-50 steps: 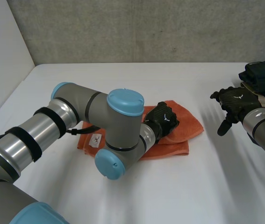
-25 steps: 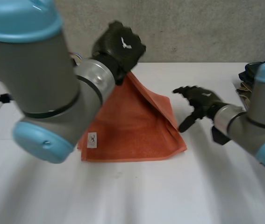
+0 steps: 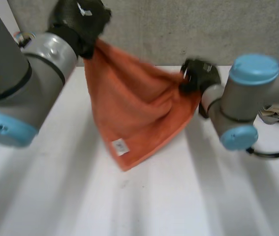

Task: Fold the laundry.

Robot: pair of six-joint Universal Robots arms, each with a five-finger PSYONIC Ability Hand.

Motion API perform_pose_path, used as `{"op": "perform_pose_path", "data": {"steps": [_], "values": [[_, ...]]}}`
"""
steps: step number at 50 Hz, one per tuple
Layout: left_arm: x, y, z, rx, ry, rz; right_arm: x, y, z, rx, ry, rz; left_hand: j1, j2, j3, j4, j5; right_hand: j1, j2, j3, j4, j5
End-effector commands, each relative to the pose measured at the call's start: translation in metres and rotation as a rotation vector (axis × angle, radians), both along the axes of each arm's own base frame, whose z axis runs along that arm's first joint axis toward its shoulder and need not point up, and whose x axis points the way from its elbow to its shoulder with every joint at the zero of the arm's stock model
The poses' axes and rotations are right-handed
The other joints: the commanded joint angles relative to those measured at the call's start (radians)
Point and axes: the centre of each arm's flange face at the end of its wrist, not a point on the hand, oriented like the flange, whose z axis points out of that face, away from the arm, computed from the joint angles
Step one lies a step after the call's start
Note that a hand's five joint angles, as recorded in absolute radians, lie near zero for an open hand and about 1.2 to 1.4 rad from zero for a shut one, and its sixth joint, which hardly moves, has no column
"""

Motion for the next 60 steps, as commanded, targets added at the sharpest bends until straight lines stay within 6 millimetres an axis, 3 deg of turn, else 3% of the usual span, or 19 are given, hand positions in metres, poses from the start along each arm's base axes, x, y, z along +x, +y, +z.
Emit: {"op": "perform_pose_path", "data": {"steps": [1,5,7,11,12,15,16,18,19,21,22,27,30,32,37,41,50,55,60], "values": [[0.020,-0.059,0.084,-0.348,0.305,0.058,-0.018,-0.018,0.138,-0.557,-0.145,-0.141,0.245,0.204,0.209,0.198,0.229,0.321,0.221,0.213,0.204,0.266],[0.021,-0.067,0.112,-0.422,0.443,0.010,-0.022,-0.004,0.183,-0.755,-0.193,-0.183,0.245,0.204,0.209,0.198,0.229,0.321,0.221,0.213,0.204,0.266],[0.019,-0.069,0.111,-0.401,0.457,-0.001,-0.020,0.003,0.183,-0.757,-0.167,-0.180,0.245,0.204,0.209,0.198,0.229,0.321,0.221,0.213,0.204,0.266],[0.016,-0.082,0.081,-0.261,0.441,0.007,-0.012,0.016,0.170,-0.694,-0.086,-0.148,0.245,0.204,0.209,0.198,0.229,0.321,0.221,0.213,0.204,0.266],[0.017,-0.088,0.063,-0.193,0.420,0.021,-0.011,0.016,0.156,-0.644,-0.048,-0.140,0.245,0.204,0.209,0.198,0.229,0.321,0.221,0.213,0.204,0.266],[0.022,-0.098,0.032,-0.087,0.393,0.053,-0.013,0.016,0.132,-0.550,0.007,-0.126,0.245,0.204,0.209,0.198,0.229,0.321,0.221,0.213,0.204,0.266],[0.024,-0.104,0.009,-0.021,0.369,0.067,-0.015,0.016,0.114,-0.485,0.041,-0.120,0.245,0.204,0.209,0.198,0.229,0.321,0.221,0.213,0.204,0.266],[0.026,-0.106,-0.015,0.047,0.349,0.077,-0.016,0.016,0.092,-0.415,0.077,-0.106,0.245,0.204,0.209,0.198,0.229,0.321,0.221,0.213,0.204,0.266],[0.027,-0.107,-0.036,0.107,0.330,0.081,-0.014,0.018,0.066,-0.337,0.120,-0.077,0.245,0.204,0.209,0.198,0.229,0.321,0.221,0.213,0.204,0.266],[0.026,-0.105,-0.062,0.173,0.306,0.075,-0.013,0.022,0.040,-0.263,0.161,-0.044,0.245,0.204,0.209,0.198,0.229,0.321,0.221,0.213,0.204,0.266],[0.025,-0.102,-0.082,0.221,0.284,0.064,-0.010,0.027,0.014,-0.191,0.200,-0.003,0.245,0.204,0.209,0.198,0.229,0.321,0.221,0.213,0.204,0.266],[0.023,-0.088,-0.132,0.319,0.228,0.006,-0.005,0.046,-0.063,0.030,0.325,0.110,0.245,0.204,0.209,0.198,0.229,0.222,0.122,0.113,0.104,0.167],[0.026,-0.081,-0.140,0.336,0.219,-0.004,-0.009,0.053,-0.082,0.120,0.388,0.128,0.245,0.204,0.209,0.198,0.229,0.116,0.016,0.007,-0.002,0.061],[0.028,-0.078,-0.137,0.335,0.222,-0.006,-0.010,0.054,-0.083,0.142,0.402,0.132,0.245,0.204,0.209,0.198,0.229,0.037,-0.064,-0.072,-0.081,-0.019],[0.032,-0.062,-0.109,0.298,0.239,-0.023,-0.016,0.053,-0.069,0.164,0.416,0.128,0.245,0.204,0.209,0.198,0.229,-0.573,-0.674,-0.682,-0.691,-0.629],[0.036,-0.047,-0.080,0.255,0.257,-0.042,-0.020,0.054,-0.052,0.152,0.407,0.124,0.245,0.204,0.209,0.198,0.229,-0.686,-0.786,-0.794,-0.803,-0.741],[0.034,-0.003,-0.009,0.124,0.312,-0.146,-0.019,0.060,-0.030,0.141,0.336,0.159,0.245,0.204,0.209,0.198,0.229,-0.698,-0.798,-0.806,-0.815,-0.753],[0.037,0.026,0.036,0.018,0.359,-0.209,-0.017,0.052,-0.033,0.167,0.273,0.155,0.245,0.204,0.209,0.198,0.229,-0.645,-0.745,-0.754,-0.763,-0.700],[0.038,0.041,0.059,-0.030,0.390,-0.247,-0.016,0.039,-0.042,0.206,0.218,0.140,0.245,0.204,0.209,0.198,0.229,-0.586,-0.687,-0.695,-0.704,-0.642]]}}
